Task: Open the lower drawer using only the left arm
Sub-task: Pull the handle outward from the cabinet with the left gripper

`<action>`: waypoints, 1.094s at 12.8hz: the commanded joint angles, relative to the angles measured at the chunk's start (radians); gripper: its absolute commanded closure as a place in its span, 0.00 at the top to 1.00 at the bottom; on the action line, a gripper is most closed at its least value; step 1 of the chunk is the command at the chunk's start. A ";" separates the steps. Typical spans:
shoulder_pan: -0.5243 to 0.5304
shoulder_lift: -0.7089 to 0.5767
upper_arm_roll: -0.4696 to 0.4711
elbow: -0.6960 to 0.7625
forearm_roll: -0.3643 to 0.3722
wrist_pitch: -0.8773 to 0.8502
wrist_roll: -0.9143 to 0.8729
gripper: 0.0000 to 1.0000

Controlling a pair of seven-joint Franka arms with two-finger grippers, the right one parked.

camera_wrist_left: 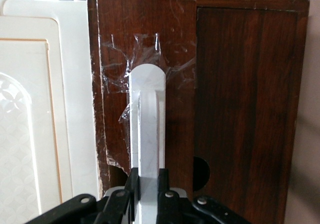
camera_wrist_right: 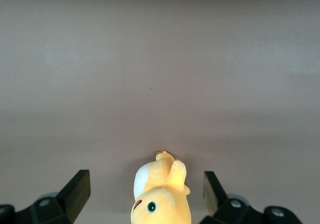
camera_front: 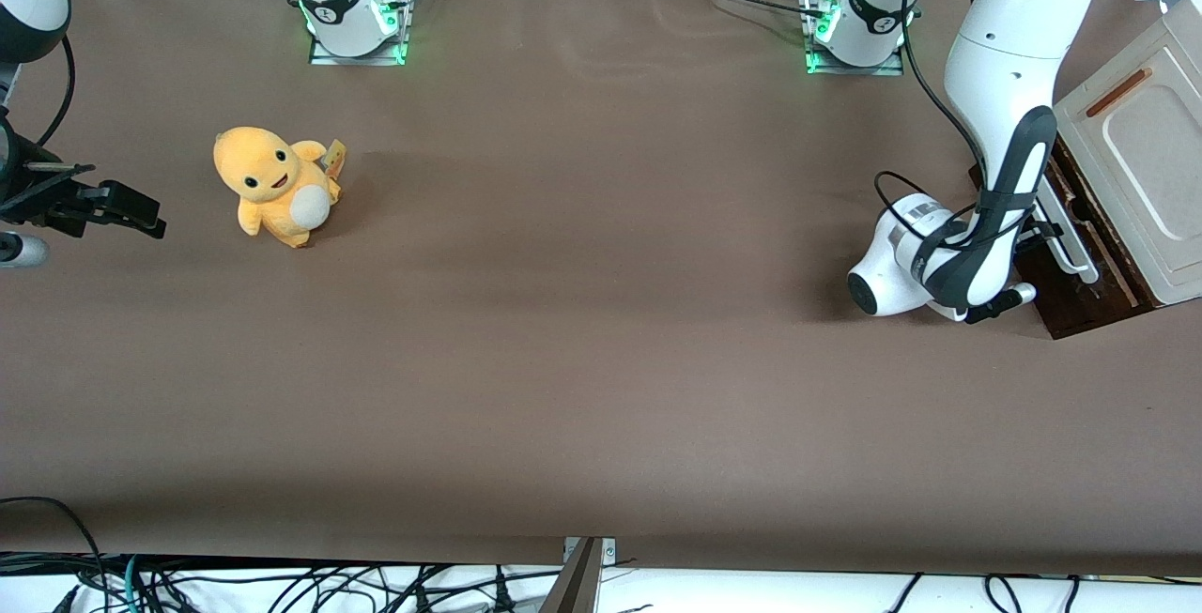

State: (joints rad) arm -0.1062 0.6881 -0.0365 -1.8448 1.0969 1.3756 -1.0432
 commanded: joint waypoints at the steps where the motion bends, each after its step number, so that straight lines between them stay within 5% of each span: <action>1: -0.006 -0.012 -0.019 0.021 -0.045 -0.018 -0.004 0.06; 14: -0.009 -0.010 -0.068 0.056 -0.077 -0.062 -0.004 0.06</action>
State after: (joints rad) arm -0.1073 0.6880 -0.0855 -1.8096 1.0596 1.3473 -1.0408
